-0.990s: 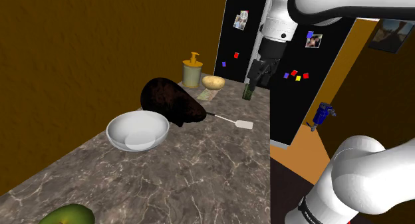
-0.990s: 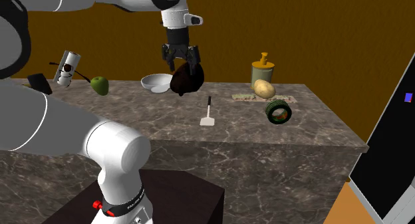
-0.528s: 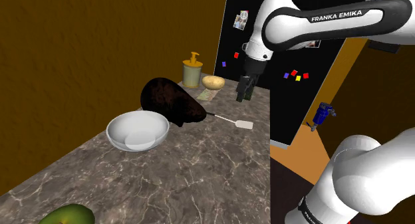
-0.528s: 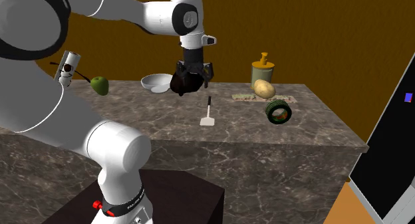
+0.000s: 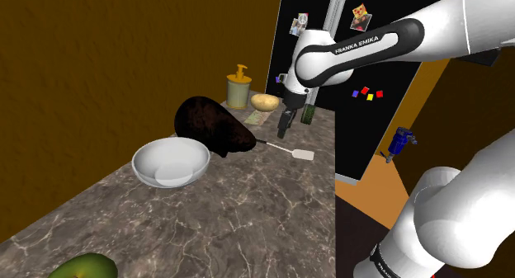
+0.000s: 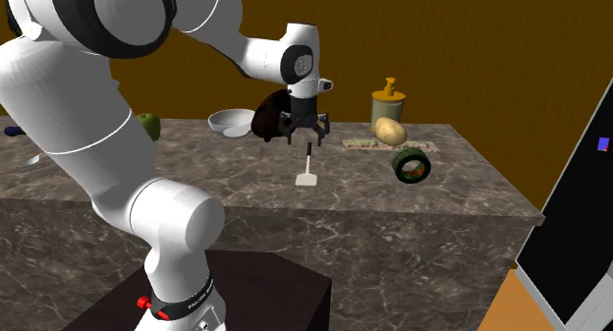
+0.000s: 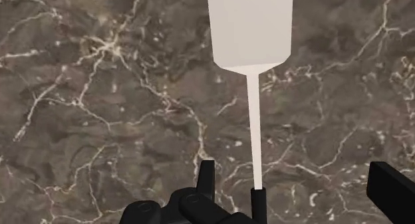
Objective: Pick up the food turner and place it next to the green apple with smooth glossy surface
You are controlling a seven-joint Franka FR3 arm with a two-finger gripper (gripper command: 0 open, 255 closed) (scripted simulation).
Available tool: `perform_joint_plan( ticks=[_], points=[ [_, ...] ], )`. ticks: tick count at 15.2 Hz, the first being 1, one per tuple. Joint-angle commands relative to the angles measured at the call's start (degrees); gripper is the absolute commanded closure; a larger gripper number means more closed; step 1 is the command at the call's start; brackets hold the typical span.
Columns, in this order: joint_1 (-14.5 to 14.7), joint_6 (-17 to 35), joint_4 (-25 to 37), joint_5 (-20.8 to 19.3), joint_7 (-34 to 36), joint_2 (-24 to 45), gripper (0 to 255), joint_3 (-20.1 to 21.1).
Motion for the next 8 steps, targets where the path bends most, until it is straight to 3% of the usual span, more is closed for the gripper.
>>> perform_joint_plan(
  ticks=[1,8],
  points=[
    [0.8,3.1,1.5,1.2,-4.1,4.6,0,-1.1],
    [1.0,8.4,-0.4,2.2,-5.3,8.2,0,-1.4]
  ],
)
